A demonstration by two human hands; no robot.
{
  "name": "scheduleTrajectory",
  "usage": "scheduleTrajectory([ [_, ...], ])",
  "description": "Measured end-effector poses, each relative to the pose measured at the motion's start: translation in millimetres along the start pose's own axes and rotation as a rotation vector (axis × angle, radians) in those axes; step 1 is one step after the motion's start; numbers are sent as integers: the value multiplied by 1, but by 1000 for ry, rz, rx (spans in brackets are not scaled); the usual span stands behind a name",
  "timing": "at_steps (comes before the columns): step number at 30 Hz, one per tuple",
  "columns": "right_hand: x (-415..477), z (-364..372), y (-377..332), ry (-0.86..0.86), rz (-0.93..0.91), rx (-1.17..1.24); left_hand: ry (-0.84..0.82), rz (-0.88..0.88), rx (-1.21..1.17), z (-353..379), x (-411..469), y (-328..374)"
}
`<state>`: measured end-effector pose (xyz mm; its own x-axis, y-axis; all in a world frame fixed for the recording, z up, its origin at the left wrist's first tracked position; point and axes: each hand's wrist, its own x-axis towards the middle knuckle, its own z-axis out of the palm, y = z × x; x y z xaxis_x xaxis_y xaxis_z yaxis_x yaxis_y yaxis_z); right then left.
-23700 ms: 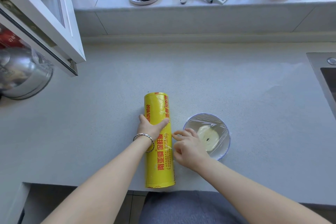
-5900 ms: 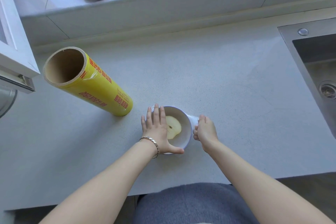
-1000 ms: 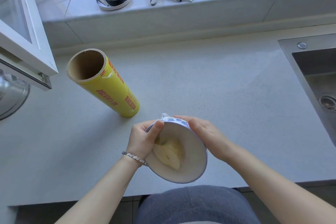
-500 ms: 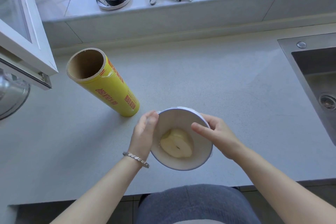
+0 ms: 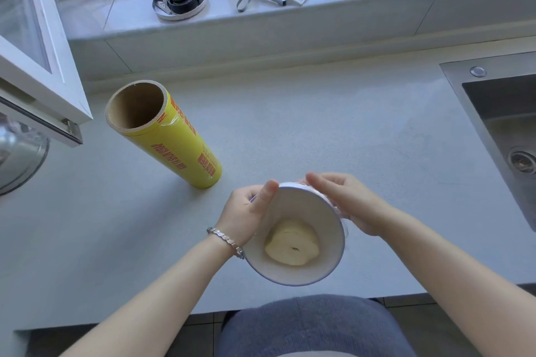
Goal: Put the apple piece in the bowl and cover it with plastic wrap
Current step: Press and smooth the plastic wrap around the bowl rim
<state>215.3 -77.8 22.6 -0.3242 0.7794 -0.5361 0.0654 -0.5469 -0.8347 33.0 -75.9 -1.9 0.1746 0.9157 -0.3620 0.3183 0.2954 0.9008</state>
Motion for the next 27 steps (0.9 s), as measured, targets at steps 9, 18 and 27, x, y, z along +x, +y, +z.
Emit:
scheduleTrajectory([
  [9,16,-2,-15,99,12,-72,19,98,40,-1,-8,7],
  [18,26,9,-16,153,97,-240,94,135,-53,4,-13,2],
  [27,-9,10,-15,-145,-436,-221,116,141,-101,0,-11,5],
])
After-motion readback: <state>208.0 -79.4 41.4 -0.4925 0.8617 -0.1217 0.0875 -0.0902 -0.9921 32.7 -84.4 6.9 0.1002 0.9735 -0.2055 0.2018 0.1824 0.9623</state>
